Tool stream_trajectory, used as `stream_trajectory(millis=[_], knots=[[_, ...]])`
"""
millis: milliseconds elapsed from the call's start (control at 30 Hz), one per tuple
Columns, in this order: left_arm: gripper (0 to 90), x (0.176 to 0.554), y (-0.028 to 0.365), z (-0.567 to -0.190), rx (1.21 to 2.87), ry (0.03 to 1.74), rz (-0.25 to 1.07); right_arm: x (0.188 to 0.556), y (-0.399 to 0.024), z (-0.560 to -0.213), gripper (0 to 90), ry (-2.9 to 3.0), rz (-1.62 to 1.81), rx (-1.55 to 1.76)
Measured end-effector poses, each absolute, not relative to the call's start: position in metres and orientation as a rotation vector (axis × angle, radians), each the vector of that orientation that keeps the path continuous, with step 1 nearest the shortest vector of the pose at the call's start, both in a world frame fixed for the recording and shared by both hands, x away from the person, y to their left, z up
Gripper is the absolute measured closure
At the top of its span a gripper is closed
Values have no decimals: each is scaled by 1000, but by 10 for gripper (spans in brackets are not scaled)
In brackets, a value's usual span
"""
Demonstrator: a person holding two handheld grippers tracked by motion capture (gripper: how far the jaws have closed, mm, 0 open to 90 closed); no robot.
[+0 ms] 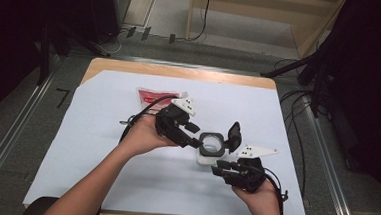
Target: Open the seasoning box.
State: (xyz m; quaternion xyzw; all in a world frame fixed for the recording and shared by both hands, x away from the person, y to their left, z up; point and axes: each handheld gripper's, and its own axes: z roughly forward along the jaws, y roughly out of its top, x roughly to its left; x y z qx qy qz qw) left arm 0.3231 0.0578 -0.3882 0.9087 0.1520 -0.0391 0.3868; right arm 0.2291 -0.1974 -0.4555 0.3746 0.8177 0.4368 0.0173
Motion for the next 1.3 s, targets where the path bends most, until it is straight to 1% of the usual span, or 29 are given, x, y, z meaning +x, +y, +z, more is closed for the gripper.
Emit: stream_trajectory(millis=[200,267,533,700,833,1167,1300], knots=[[442,320,74,-390,2303,423,-95,228,-189,-456,656,2557,1374,1115],[446,319,81,-391,2267,442,-110,229,-181,-457,655,2570,1379,1085],[452,316,103,-395,2268,506,-102,232,-154,-463,655,2641,1393,996],[454,315,111,-389,2273,548,-106,235,-150,-465,608,2629,1409,956],[455,314,118,-387,2271,556,-96,237,-146,-467,596,2637,1403,942],[458,322,159,-379,2235,639,-53,241,-123,-474,495,2708,1408,965],[460,324,170,-379,2229,665,-42,246,-118,-475,490,2707,1405,975]])
